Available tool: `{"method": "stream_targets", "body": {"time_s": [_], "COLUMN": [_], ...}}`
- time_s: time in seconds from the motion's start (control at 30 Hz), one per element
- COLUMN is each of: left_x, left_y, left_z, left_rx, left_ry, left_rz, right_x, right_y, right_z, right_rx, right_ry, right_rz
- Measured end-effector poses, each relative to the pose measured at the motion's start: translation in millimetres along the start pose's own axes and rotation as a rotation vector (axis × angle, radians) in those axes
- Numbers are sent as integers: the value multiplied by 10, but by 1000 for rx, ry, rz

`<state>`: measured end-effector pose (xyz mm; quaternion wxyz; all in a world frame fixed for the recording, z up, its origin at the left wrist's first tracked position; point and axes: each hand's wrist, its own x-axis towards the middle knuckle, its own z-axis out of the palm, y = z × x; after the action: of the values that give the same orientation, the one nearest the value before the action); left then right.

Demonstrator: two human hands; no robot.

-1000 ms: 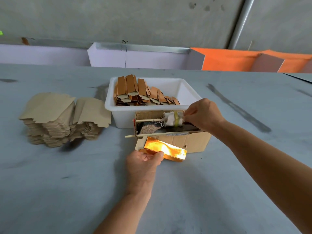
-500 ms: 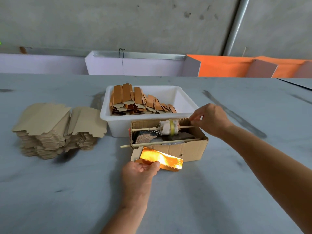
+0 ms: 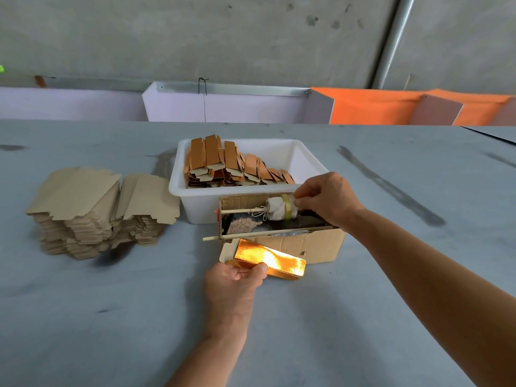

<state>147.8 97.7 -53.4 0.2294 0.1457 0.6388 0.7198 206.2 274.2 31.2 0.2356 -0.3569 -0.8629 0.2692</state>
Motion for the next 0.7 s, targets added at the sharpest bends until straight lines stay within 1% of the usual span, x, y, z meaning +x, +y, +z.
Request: {"method": "stream_targets", "body": {"time_s": [0.17,0.4,0.57,0.7], "left_x": [-1,-14,-28,-24], "left_y": [5,33,45,39], "left_z": [3,4,4,2], "left_rx": [-20,-4,-16,-22], "left_ry": [8,8,0,-3], "left_rz": [-11,-6,-3,0], "right_x": [-33,-62,-54,13], "right_y": [2,-4,-5,-27], "right_z": [-37,-19,-16,-12], "right_rx": [-44,-30,-28,32], "right_ry": [-43,-9,-26,16], "right_rz": [-21,-2,1,37]}}
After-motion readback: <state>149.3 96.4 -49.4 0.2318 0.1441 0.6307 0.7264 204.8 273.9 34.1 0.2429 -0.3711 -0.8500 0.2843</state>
